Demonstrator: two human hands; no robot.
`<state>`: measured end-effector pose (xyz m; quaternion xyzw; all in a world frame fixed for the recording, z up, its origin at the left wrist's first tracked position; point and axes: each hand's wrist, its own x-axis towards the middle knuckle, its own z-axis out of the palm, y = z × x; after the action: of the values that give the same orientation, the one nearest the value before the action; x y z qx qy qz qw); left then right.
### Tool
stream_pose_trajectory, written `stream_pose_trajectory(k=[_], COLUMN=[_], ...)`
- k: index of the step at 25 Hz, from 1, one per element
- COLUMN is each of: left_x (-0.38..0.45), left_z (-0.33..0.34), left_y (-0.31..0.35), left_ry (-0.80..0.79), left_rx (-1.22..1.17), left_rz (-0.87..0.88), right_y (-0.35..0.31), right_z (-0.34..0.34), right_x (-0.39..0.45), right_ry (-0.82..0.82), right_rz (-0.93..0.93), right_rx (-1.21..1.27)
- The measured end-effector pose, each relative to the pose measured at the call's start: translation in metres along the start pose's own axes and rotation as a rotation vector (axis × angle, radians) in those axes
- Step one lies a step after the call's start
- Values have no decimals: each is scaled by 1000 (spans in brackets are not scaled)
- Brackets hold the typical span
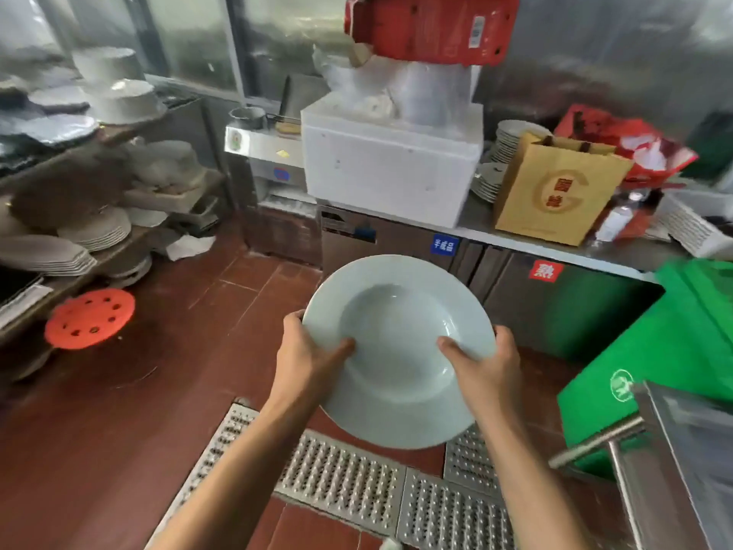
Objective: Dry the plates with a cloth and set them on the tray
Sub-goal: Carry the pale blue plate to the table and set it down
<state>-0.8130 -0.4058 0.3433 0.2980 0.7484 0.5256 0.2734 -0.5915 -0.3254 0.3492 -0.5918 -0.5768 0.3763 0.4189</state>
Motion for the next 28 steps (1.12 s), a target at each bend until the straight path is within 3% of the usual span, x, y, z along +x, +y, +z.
stream_pose_trajectory(k=[13, 22, 28], left_x=[112, 122, 156], left_z=[-213, -359, -495], left_y=[-61, -109, -163], left_ry=[689, 1077, 1231], left_rx=[-94, -101, -152], left_rz=[-250, -373, -453], right_y=[-110, -183, -233], right_z=[345, 539, 684], right_x=[49, -36, -123], right_ry=[-706, -1137, -1253], right_rz=[-251, -376, -389], right_rx=[39, 53, 53])
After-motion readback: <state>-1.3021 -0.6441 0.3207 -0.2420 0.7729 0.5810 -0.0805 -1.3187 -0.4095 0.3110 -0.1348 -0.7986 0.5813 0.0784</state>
